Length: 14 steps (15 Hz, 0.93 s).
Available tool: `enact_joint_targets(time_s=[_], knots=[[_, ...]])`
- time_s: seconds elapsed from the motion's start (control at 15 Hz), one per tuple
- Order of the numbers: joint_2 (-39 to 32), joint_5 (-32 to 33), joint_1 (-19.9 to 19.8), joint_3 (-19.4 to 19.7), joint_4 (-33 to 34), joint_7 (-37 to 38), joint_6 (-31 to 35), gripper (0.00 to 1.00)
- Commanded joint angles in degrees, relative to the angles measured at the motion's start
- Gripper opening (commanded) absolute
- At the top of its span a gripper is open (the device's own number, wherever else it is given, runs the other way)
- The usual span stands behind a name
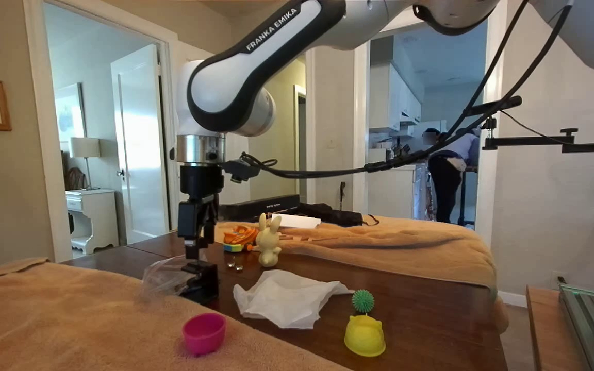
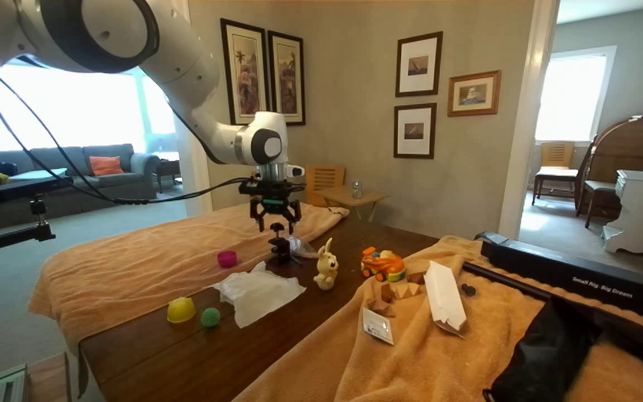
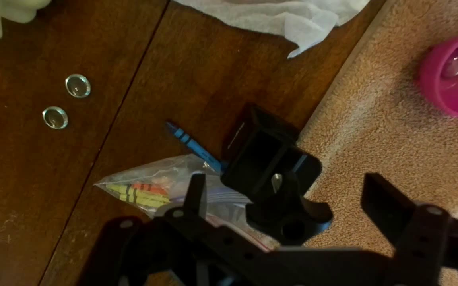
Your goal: Turn the black object to the left slightly
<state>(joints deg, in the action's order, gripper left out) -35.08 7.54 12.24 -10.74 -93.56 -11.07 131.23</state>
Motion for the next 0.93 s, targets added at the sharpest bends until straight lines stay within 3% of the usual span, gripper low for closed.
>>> enact_joint_targets(time_s=[0.0, 0.87], knots=[[-2.38, -2.02, -0.19, -0.84, 2.77, -0.81, 1.45, 1.0], [-3.21, 0.74, 2.73, 0.73, 5.72, 0.83, -2.1, 1.0]])
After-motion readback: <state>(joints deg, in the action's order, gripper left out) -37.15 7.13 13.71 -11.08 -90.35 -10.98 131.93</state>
